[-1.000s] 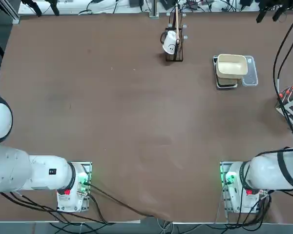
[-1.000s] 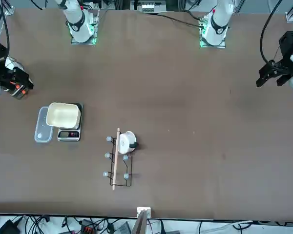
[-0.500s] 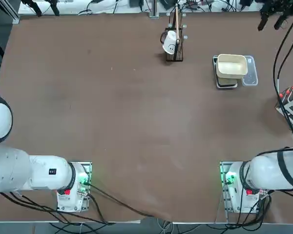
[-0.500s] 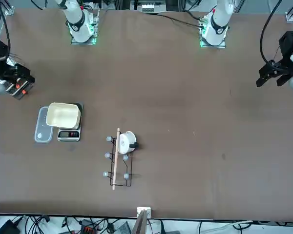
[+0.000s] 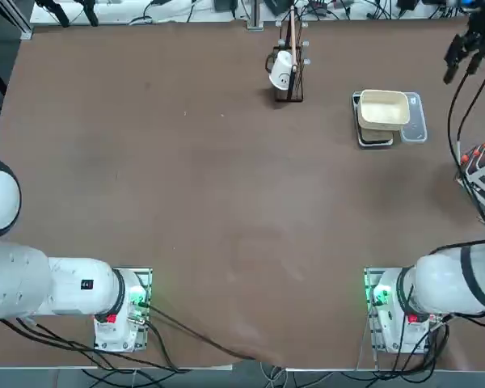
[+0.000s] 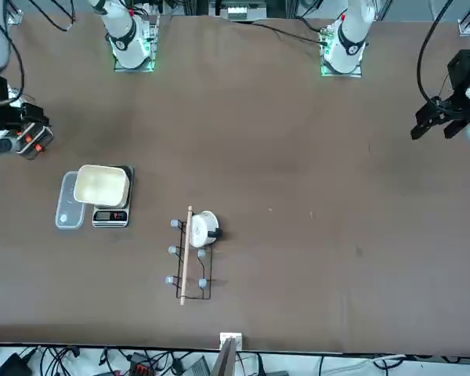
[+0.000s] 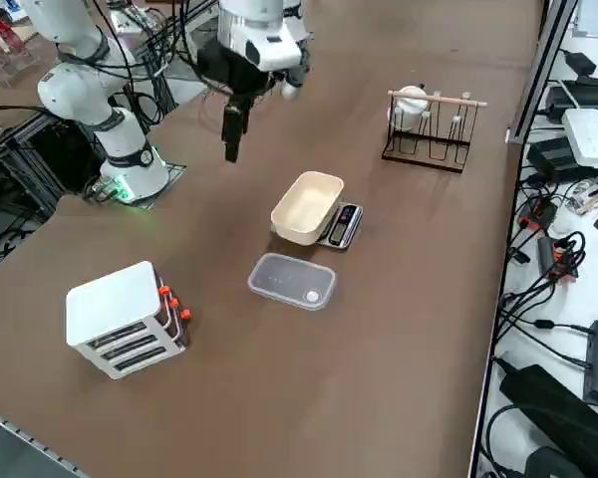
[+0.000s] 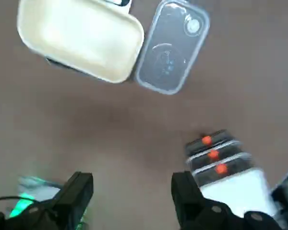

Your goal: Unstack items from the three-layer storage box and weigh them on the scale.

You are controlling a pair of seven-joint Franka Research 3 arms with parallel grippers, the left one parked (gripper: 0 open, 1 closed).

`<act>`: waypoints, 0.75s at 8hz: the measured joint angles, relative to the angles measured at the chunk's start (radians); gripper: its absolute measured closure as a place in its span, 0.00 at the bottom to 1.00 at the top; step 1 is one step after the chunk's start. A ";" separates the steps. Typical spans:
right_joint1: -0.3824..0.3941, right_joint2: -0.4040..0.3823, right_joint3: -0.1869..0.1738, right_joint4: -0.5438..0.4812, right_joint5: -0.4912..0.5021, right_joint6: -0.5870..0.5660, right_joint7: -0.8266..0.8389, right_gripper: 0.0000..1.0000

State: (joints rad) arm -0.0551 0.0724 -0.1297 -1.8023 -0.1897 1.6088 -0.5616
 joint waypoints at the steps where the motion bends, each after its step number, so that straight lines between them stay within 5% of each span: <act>1: -0.036 0.018 -0.001 -0.019 -0.022 0.039 -0.150 0.01; 6: -0.194 0.136 -0.004 -0.142 -0.180 0.303 -0.320 0.04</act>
State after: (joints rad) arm -0.2495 0.2081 -0.1337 -1.9438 -0.3694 1.9116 -0.8812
